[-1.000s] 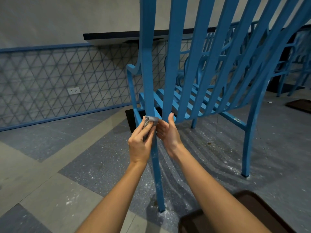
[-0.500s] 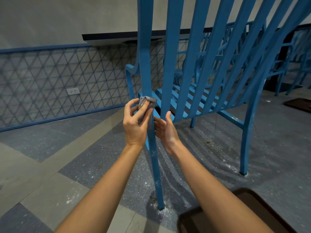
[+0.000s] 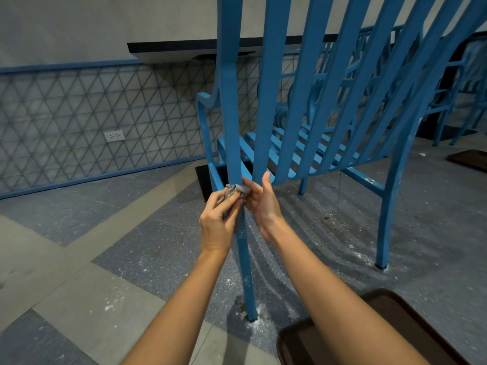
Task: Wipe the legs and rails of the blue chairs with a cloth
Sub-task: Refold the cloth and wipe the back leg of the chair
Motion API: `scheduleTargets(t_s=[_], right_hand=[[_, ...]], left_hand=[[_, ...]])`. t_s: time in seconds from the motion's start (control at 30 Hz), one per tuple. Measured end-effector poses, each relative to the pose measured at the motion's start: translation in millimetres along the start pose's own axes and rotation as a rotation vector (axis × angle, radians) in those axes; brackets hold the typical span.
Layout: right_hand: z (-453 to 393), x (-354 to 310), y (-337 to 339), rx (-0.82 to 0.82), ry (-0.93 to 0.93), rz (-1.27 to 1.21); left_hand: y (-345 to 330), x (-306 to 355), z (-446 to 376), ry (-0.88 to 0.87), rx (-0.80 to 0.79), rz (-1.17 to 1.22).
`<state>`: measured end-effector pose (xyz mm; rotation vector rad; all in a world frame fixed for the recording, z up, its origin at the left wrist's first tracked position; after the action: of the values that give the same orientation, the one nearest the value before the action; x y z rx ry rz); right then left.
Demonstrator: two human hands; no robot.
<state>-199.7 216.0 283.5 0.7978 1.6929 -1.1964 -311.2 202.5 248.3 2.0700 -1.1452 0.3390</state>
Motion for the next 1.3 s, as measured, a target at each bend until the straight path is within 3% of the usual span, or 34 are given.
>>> scheduleTargets(t_s=[0.17,0.47,0.67,0.83,1.07,1.3], right_hand=[[2.5,-2.8,-2.2,-0.004,-0.016,0.036],[7.7,-12.2,-4.3,0.059,0.001,0.154],[12.6,-11.3,-6.6,0.082,-0.064,0.12],[15.5,-12.0,-5.6,0.049,-0.069,0.118],[23.5,-5.4,-7.1,0.012,-0.042,0.082],[25.4,-6.7,-4.8,-0.001,-0.062,0.172]], left_hand=[[3.1,5.3,1.3,0.025,-0.014,0.007],[13.2,25.2,-19.5,0.026,0.186,0.062],[-5.2,13.9,-5.1,0.159,0.067,0.122],[-8.1,6.5,-0.4,0.181,0.02,0.152],[-5.1,-3.3,22.0,0.235,-0.167,0.083],[-2.0,1.5,25.1,0.304,-0.132,0.143]])
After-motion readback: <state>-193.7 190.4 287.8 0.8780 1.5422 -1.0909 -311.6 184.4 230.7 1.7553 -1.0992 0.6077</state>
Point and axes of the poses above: each hand's wrist, its own z-axis away from the middle knuckle, its own y-axis out of the back of the hand, x = y × z, the point moved 1 cm from there along -z, towards the middle knuckle, and after that the axes turned 14 degrees about -x, right-handed, at the moved point
